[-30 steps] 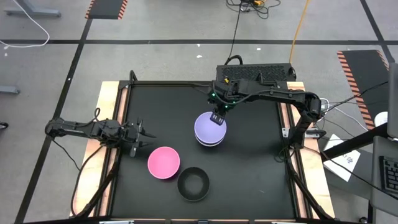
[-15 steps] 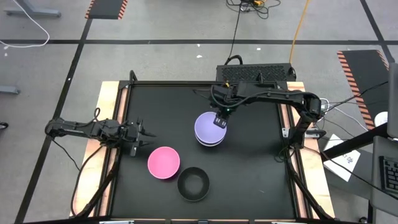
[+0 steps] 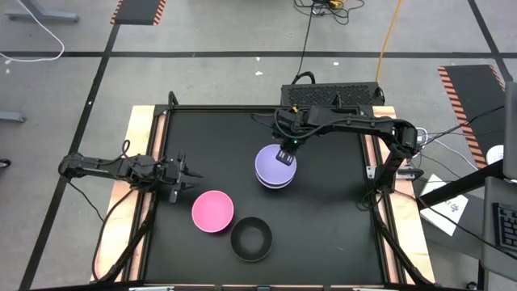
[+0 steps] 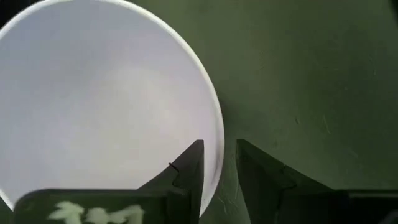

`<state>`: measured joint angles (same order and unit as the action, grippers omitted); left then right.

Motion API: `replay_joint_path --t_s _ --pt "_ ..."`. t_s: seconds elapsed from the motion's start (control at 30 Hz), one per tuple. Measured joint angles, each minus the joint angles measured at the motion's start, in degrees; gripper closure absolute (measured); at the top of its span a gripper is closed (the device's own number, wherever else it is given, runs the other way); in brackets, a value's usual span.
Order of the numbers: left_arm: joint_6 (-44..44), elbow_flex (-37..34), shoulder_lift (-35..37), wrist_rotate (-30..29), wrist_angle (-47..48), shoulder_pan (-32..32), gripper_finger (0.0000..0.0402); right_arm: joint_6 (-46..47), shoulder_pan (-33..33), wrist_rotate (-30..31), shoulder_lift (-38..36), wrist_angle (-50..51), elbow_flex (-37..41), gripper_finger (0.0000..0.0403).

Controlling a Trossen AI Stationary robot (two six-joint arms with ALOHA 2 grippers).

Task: Nest bowls inside each other
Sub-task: Stack the purple bowl on top of the black bowl, then stack the pink bowl on top of the purple bowl

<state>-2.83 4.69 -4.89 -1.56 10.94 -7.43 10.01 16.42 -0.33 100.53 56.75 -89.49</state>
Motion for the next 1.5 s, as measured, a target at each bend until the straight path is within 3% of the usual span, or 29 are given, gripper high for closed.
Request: replay_joint_path --t_s 0.27,1.27,1.5 --pt "0.2 0.0 0.0 0.0 0.1 0.0 0.0273 0.0 0.1 -2.8 0.0 0.0 0.0 0.0321" --pt "0.4 -0.3 0.0 0.1 -0.5 0.0 0.0273 -0.6 1.2 -4.4 -0.7 -6.0 3.7 0.0321" --pt "0.3 -0.3 0.0 0.4 -0.5 0.0 0.0273 -2.1 1.2 -7.5 -4.3 -10.5 3.7 0.0288"
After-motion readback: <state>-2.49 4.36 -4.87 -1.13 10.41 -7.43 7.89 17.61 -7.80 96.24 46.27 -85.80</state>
